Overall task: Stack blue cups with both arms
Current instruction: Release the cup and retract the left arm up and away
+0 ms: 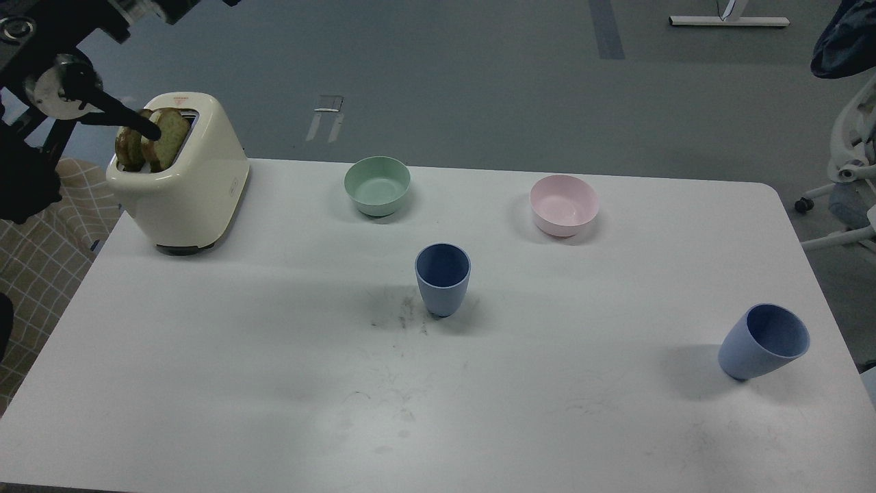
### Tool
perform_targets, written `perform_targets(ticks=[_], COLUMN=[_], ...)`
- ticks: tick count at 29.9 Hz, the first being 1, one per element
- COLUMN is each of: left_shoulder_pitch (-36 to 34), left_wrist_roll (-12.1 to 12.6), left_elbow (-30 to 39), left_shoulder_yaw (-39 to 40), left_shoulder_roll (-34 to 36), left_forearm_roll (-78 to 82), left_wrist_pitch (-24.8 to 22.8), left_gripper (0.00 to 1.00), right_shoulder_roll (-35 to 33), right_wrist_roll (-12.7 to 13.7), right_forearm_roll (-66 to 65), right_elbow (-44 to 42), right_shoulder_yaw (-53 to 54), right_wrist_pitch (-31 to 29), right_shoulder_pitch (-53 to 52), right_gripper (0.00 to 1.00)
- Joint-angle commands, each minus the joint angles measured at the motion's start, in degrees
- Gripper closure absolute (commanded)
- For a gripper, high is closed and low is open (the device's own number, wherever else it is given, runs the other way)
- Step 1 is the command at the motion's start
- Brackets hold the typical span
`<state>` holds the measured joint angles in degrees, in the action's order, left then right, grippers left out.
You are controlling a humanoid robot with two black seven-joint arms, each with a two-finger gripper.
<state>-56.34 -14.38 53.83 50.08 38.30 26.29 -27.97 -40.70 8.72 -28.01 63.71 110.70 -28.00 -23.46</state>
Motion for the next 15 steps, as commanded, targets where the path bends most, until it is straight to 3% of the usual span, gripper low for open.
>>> perform_targets(ticks=[1,6,10,15], left_shoulder_pitch=[4.74,9.84,11.07,11.43], left_wrist_roll=[0.14,0.49,0.31,0.23], left_elbow=[-0.22,-0.13,-0.13,-0.13], left_shoulder_yaw=[4.31,11.69,12.14,12.23], left_shoulder_roll=[0.9,0.55,0.11,-0.77], left_forearm_roll=[-5.9,-6.34,-6.34,-6.43], left_wrist_pitch=[-0.03,-0.03,-0.03,-0.03], left_gripper=[0.02,0.02,0.02,0.02], right_shoulder_roll=[-3.24,-6.05,-7.03,-6.94], right_wrist_roll=[-0.02,-2.2,-4.23,-6.77], right_forearm_roll=[-1.34,-7.13,-13.28,-26.11], right_elbow=[-0.25,-0.17,1.32,9.04], right_shoulder_yaw=[-0.48,-0.57,-0.83,-1.27], right_wrist_pitch=[0.0,0.0,0.0,0.0], right_shoulder_pitch=[0.25,0.52,0.78,5.33], right_gripper=[0.0,0.0,0.0,0.0])
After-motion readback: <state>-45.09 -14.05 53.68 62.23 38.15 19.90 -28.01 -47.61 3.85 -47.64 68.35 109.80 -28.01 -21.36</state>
